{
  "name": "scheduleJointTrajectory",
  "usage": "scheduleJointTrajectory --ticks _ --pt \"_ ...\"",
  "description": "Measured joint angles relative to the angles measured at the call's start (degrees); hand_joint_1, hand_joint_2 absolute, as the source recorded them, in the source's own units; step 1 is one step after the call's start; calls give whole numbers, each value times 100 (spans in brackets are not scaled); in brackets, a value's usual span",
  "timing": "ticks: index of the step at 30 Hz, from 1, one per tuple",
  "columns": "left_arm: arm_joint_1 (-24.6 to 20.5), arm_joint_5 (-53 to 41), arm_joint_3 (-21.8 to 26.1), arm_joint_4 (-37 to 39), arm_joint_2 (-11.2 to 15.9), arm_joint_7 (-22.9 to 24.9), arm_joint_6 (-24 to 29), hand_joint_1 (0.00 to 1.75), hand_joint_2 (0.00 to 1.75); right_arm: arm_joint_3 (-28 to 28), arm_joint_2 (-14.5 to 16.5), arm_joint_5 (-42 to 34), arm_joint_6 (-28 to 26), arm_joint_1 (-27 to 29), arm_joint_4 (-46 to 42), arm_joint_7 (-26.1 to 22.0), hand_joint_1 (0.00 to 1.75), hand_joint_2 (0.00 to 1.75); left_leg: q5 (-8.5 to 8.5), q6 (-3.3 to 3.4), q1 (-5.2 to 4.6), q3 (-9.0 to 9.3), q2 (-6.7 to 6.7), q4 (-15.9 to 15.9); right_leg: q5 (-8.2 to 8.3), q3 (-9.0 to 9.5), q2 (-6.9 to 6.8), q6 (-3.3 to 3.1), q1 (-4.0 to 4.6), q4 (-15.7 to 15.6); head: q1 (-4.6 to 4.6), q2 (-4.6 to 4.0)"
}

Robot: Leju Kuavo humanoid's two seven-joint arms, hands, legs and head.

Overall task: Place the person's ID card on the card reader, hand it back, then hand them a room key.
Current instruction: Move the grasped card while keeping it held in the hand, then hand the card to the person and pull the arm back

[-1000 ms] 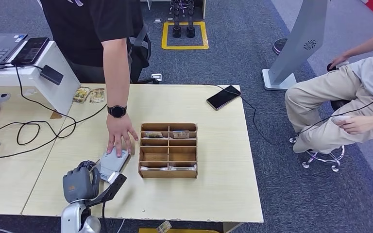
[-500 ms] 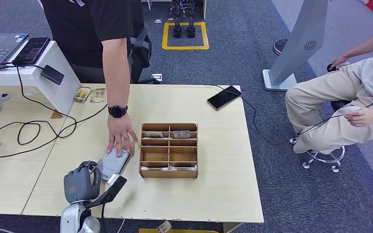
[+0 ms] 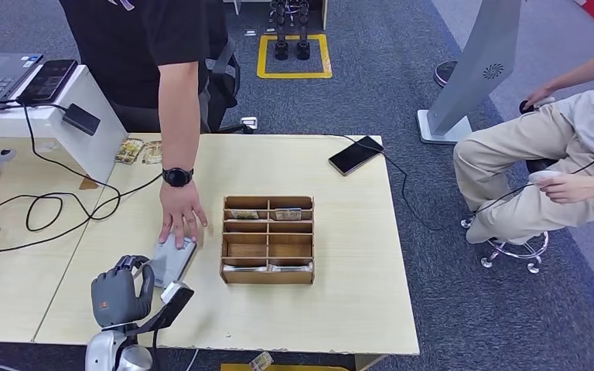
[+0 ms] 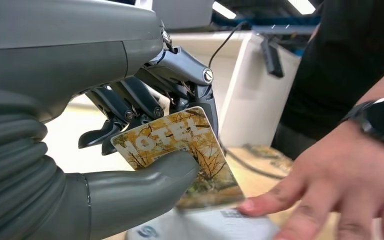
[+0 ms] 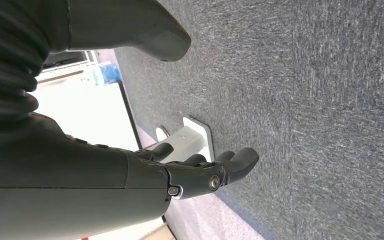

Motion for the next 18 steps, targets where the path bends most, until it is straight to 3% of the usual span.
scheduleJointTrajectory --ticks 9,14,18 --pt "-27 -437 132 -112 -18 44 -6 175 175 -78 5 318 3 -5 2 -44 0 175 0 0 0 0 7 0 0 0 4 0 -1 0 0 0" --pt "-15 -925 -51 28 31 943 -14 175 175 -175 11 375 9 -7 2 -45 0 175 0 0 -1 -2 5 0 0 0 2 0 -1 0 1 0" --pt "49 -1175 -627 345 179 1815 -14 175 175 -177 11 319 12 -6 2 -17 0 175 0 0 -1 -1 5 0 0 1 2 0 -1 0 1 0"
